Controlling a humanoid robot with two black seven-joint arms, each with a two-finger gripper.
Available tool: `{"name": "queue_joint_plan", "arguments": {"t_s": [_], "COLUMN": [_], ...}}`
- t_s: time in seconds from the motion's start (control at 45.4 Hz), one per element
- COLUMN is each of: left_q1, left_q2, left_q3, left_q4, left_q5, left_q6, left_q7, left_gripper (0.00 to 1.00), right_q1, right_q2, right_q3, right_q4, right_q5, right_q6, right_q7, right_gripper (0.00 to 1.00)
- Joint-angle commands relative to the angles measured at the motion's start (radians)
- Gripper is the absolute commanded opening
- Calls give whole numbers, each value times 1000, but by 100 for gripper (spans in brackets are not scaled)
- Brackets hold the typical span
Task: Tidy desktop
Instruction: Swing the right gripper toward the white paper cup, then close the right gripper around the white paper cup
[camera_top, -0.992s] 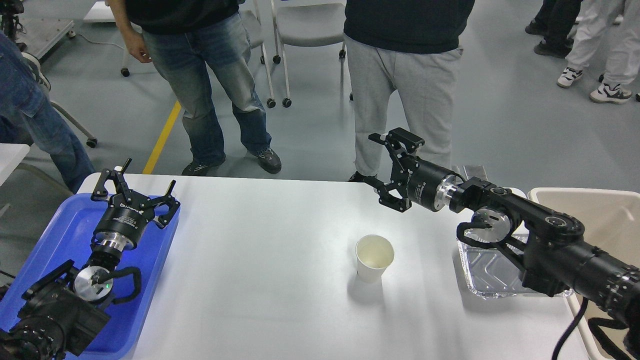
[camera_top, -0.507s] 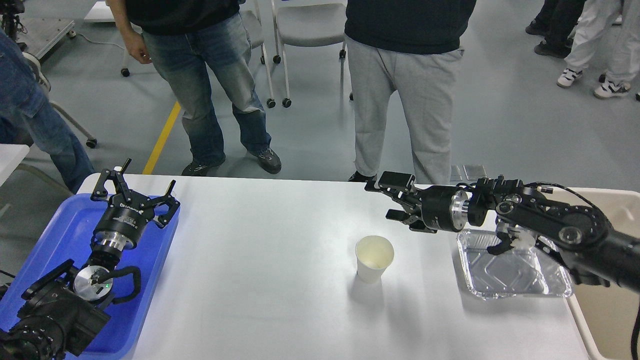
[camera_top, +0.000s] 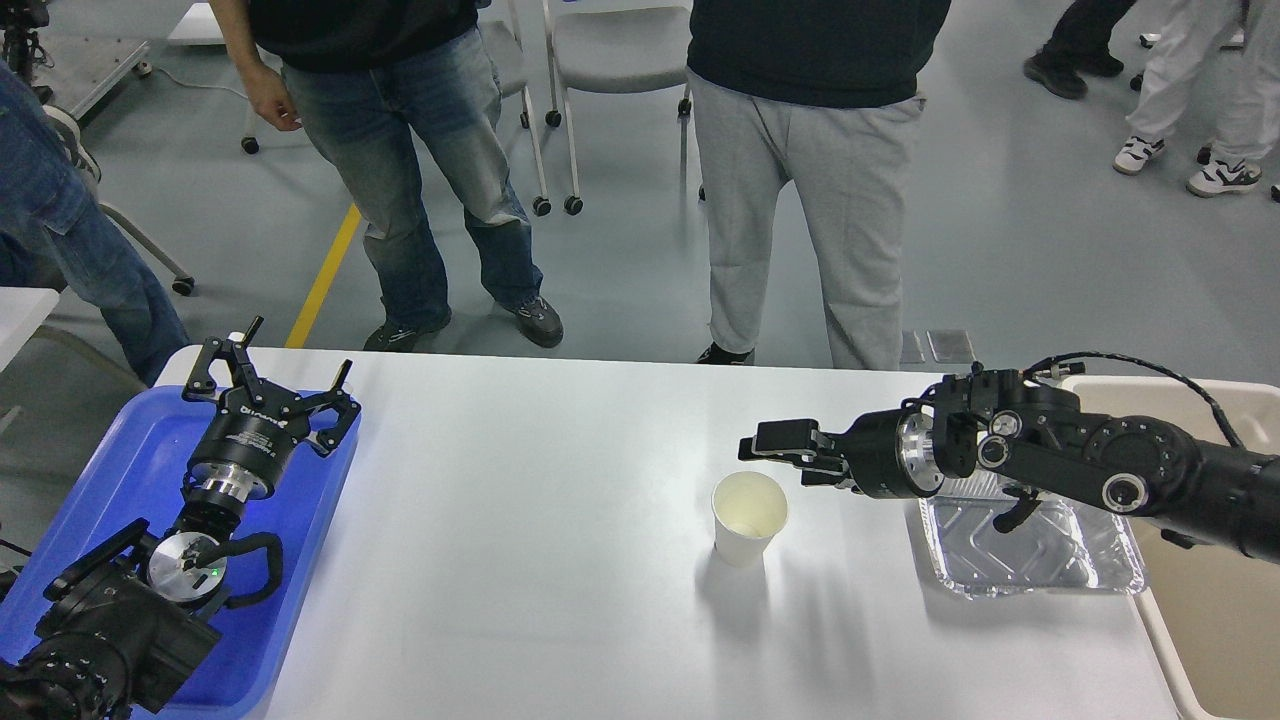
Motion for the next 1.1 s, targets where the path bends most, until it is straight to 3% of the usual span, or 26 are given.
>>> {"name": "queue_joint_plan", "arguments": {"t_s": [0.0, 0.772, 1.08], "left_q1": [0, 0, 0], "left_q2": [0, 0, 0], "left_q3": [-1, -1, 1], "left_q4": [0, 0, 0], "left_q5": [0, 0, 0], "left_q6": [0, 0, 0], "left_q7": [0, 0, 0], "left_gripper": [100, 100, 100], "right_q1": [15, -18, -22], "right_q2": [35, 144, 154], "right_q3": [-60, -127, -166], "right_q4": [-7, -96, -128], "right_q5": [-28, -49, -51], "right_q6": [-18, -92, -118], "right_q7": [0, 11, 29], "right_gripper": [100, 96, 76]}}
